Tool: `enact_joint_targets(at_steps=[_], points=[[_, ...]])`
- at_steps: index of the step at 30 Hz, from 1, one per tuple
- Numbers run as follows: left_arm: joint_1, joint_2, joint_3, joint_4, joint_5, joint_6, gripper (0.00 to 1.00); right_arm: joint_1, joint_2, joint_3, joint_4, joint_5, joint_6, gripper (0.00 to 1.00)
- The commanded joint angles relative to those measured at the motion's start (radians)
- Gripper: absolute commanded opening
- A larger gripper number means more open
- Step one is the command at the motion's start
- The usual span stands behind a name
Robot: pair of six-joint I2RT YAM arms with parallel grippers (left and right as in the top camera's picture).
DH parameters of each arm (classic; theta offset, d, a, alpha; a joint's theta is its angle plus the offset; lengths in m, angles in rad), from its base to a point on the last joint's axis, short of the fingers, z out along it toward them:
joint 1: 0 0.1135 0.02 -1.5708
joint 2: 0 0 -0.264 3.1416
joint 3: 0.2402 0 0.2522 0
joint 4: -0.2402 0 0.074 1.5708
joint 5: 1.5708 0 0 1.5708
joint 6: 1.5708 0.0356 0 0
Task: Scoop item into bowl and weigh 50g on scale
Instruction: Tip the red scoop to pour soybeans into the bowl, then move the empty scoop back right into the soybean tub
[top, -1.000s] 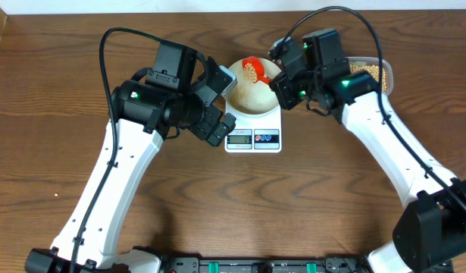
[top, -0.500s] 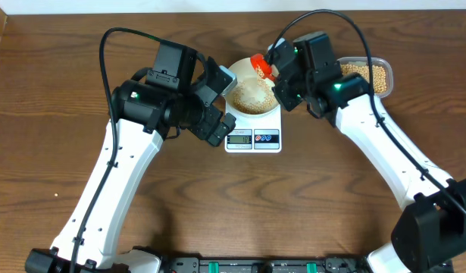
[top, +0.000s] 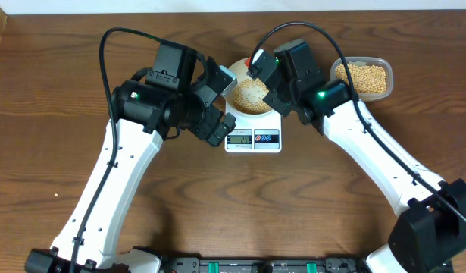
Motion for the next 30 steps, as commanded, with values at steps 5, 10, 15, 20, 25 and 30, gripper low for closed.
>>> enact_joint_targets(at_steps=[5,10,15,20,25,30], points=[[-0.001,0.007,0.017,-0.003,0.009,-0.002,0.98,-0.019,-0.015,0.004,0.002,-0.008,0.113,0.01],[-0.001,0.007,0.017,-0.003,0.009,-0.002,0.98,-0.088,-0.060,0.009,0.002,-0.133,0.187,0.01],[-0.001,0.007,0.017,-0.003,0.009,-0.002,0.98,-0.207,-0.140,0.011,-0.006,-0.277,0.266,0.01],[-0.001,0.007,0.017,-0.003,0.009,-0.002,0.98,-0.332,-0.206,0.011,-0.061,-0.298,0.325,0.01],[-0.001,0.007,0.017,-0.003,0.009,-0.002,0.98,-0.445,-0.216,0.011,-0.163,-0.255,0.325,0.01],[-0.001,0.007,0.017,-0.003,0.009,-0.002,0.98,-0.521,-0.181,0.010,-0.249,-0.163,0.326,0.01]])
